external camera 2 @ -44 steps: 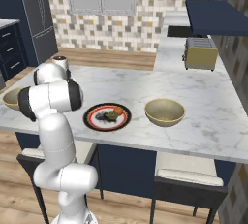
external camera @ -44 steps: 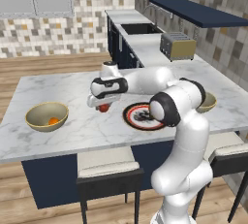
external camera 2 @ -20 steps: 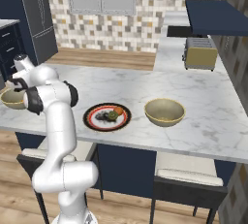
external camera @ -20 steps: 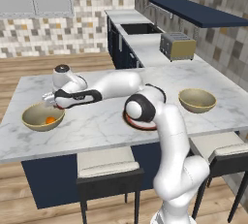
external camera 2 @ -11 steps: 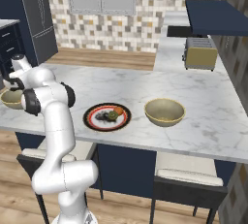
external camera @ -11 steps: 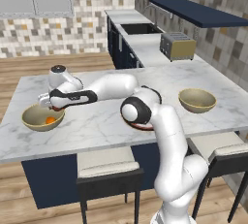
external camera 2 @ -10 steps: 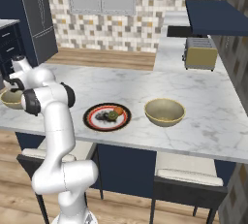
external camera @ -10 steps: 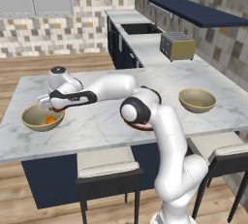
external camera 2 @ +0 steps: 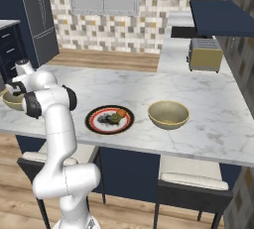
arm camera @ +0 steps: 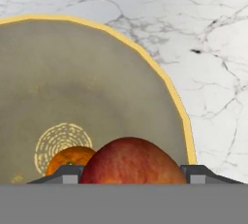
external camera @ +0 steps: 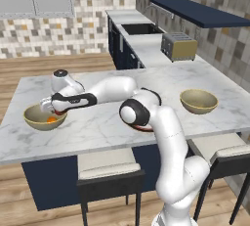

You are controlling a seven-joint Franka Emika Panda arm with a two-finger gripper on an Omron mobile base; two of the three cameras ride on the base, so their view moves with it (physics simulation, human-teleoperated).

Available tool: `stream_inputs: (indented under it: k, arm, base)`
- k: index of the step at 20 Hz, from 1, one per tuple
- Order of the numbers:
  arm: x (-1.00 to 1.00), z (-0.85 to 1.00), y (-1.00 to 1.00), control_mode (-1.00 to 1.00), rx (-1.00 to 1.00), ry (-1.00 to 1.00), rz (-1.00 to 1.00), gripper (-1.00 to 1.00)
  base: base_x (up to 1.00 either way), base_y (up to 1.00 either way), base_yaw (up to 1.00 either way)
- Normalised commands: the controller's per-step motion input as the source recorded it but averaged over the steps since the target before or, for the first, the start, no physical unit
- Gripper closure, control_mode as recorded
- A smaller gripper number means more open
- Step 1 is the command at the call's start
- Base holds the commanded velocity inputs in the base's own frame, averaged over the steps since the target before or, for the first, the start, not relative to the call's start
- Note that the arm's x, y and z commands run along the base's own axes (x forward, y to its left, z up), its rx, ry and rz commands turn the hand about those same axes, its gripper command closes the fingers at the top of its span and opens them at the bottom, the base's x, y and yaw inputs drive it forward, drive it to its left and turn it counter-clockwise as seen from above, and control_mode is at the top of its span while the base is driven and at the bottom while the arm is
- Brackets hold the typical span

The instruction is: Take the fruits from the plate on the dining counter and place two fruits in each bowl.

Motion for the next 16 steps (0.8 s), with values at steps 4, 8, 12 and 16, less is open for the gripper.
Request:
stream_inputs:
  k: [4, 8, 12, 16]
  arm:
    - [0.00, -0.04, 0.06, -1.00, 0.00, 0.04, 0.00, -1.00]
    - [0.00, 0.00, 0.01, -1.00, 0.00, 0.01, 0.00, -1.00]
    - [0.00, 0.08, 0.00, -1.00, 0.00, 0.00, 0.00, -1.00]
    - [-0.07, 0.18, -0.07, -1.00, 0.00, 0.00, -0.01, -1.00]
  base:
    - [0.00, 0.00, 0.00]
    - [0.00, 0.00, 0.00]
    - [0.00, 0.00, 0.00]
    - [0.00, 0.00, 0.00]
